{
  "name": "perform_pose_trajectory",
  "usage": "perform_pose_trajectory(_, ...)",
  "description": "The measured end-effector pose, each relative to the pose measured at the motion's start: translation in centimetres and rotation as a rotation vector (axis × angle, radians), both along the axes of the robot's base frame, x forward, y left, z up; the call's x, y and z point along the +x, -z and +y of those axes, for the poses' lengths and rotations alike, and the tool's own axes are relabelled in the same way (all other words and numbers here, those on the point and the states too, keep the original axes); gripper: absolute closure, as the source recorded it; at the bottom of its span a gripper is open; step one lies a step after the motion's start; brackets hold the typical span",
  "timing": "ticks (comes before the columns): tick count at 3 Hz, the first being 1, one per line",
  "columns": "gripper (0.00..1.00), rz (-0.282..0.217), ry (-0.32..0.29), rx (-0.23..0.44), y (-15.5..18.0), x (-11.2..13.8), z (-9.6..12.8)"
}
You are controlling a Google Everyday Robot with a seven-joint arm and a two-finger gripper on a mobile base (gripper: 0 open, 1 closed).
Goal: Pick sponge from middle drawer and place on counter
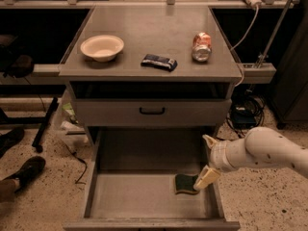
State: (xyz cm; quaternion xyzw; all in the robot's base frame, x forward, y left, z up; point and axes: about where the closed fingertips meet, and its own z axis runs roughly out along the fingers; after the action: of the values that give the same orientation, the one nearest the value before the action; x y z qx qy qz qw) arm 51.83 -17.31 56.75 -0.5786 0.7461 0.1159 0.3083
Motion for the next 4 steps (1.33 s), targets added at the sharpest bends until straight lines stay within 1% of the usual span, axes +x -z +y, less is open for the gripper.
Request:
perform_pose_trajectory(1,0.0,-0.012,-0.037,-0.006,4.2,0.8,-0.7)
perform_pose_trajectory(2,0.0,0.029,-0.079,-0.001,8.8,1.4,-0.3)
perform_pose_trajectory(3,0.0,0.029,-0.08,-0.001,8.8,1.4,-0.3)
perform_pose_trajectory(4,0.0,0.052,-0.13,-0.023,11.5,0.2,0.5)
